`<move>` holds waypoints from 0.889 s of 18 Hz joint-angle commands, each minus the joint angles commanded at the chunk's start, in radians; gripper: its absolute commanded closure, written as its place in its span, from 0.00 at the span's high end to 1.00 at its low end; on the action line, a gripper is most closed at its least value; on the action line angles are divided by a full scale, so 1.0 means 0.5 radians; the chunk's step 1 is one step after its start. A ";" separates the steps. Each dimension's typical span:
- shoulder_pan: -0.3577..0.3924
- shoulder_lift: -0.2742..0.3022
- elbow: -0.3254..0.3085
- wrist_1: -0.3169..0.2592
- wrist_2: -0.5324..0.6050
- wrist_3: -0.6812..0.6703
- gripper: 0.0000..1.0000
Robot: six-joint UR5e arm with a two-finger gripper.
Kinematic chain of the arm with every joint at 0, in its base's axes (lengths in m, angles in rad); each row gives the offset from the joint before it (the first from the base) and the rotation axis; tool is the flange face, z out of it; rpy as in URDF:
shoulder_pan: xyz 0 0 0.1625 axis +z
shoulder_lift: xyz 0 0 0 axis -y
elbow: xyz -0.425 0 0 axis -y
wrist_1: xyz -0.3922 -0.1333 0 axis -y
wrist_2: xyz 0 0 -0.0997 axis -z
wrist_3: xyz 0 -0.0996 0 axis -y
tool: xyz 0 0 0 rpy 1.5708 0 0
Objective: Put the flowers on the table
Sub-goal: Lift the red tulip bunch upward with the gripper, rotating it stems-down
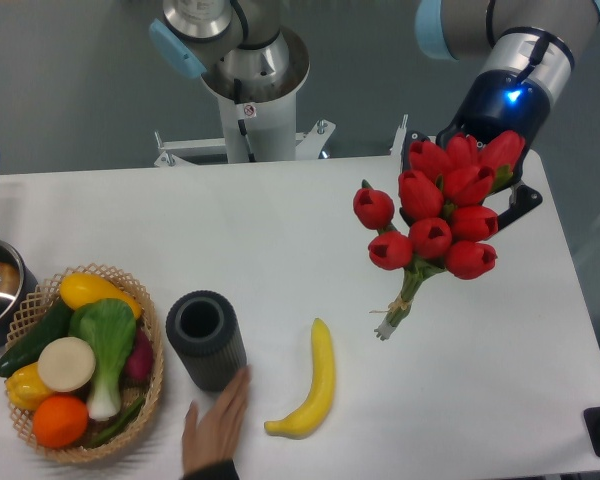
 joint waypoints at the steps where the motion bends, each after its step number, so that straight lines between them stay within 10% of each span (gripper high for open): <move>1: -0.006 0.006 -0.012 0.000 0.003 0.003 0.37; 16: 0.052 0.092 -0.018 -0.018 0.361 -0.043 0.37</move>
